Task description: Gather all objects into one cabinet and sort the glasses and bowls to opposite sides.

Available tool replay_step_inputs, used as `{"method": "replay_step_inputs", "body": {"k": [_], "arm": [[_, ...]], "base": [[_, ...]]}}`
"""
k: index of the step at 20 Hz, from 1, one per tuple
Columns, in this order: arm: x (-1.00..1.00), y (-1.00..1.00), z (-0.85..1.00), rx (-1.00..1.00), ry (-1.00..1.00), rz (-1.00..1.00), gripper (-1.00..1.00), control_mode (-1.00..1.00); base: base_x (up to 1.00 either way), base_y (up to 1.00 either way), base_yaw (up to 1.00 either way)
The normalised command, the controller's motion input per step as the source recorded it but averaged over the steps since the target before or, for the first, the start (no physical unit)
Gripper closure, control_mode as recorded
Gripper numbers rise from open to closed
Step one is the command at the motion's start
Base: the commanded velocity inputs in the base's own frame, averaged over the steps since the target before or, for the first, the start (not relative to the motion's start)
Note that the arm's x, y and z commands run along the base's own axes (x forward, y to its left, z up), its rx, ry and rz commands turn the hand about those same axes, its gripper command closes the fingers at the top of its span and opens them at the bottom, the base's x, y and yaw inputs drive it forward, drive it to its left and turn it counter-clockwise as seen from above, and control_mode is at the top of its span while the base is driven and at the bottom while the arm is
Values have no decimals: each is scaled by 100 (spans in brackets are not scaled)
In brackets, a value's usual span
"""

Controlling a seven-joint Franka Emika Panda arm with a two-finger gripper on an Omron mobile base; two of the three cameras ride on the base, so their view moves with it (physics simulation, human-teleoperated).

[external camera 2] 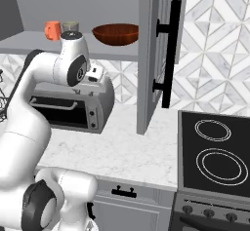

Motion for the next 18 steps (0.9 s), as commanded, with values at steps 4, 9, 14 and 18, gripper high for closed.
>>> {"method": "replay_step_inputs", "body": {"k": [4,9,14,18], "arm": [[-26,0,0,0,-4,1,-100,-100],[-100,-20,-15,-2,-6,14,-100,-100],[-100,-1,0,0,-1,19,-100,-100],[-100,0,17,0,0,16,-100,-100]], "base": [[0,0,0],[0,0,0],[0,0,0],[0,0,0]]}}
